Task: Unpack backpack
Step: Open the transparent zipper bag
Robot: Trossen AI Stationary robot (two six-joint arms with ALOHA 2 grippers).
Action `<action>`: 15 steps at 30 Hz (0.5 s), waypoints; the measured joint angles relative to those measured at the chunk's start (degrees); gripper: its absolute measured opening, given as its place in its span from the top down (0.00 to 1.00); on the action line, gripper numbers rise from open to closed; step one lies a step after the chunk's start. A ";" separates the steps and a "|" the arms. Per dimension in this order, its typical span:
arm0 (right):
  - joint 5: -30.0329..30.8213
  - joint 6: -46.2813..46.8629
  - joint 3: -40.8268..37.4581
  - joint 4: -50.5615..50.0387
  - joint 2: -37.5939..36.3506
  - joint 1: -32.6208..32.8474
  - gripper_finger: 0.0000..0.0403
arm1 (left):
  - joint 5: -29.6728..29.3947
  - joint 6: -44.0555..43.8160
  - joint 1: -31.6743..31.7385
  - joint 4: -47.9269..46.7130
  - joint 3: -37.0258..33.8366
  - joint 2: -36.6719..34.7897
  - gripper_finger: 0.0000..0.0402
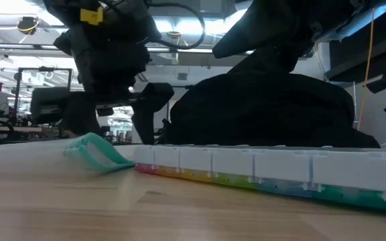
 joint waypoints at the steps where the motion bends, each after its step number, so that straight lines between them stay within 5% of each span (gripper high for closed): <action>1: 0.00 0.00 0.00 0.00 0.00 -0.01 0.03 | -0.13 0.32 -0.18 -0.04 0.00 0.00 0.37; 15: 0.00 0.00 0.00 0.04 0.02 0.00 0.03 | -0.46 -4.15 0.27 0.20 0.11 1.46 0.76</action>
